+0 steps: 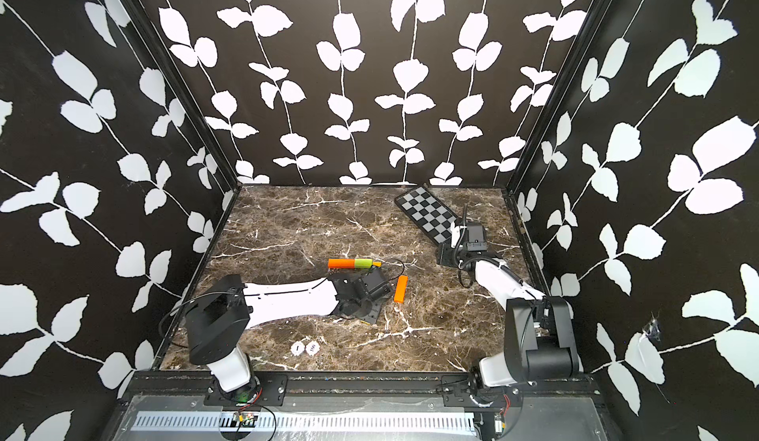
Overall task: Assemble the number 7 with building blocks
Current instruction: Place the building block at the center of the board.
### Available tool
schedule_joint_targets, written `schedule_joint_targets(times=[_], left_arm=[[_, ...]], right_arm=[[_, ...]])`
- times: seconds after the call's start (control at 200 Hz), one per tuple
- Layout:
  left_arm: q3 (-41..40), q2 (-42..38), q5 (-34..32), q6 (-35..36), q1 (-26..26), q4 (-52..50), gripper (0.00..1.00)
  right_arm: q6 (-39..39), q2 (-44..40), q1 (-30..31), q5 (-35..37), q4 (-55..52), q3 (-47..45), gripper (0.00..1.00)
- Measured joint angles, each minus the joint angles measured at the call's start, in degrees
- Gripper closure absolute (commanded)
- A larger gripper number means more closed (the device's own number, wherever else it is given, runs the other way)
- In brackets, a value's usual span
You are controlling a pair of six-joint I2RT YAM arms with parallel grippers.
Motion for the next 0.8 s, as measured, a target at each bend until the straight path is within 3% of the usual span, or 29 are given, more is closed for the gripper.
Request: schedule_joint_targets(times=[0.655, 0.8], left_arm=[[-0.48, 2.34, -0.24, -3.15, 0.92, 1.07, 0.72], [-0.35, 2.49, -0.26, -3.23, 0.96, 1.07, 0.70]], right_arm=[[0.00, -0.17, 0.02, -0.85, 0.02, 0.00, 0.62], [0.00, -0.15, 0.13, -0.90, 0.02, 0.00, 0.58]])
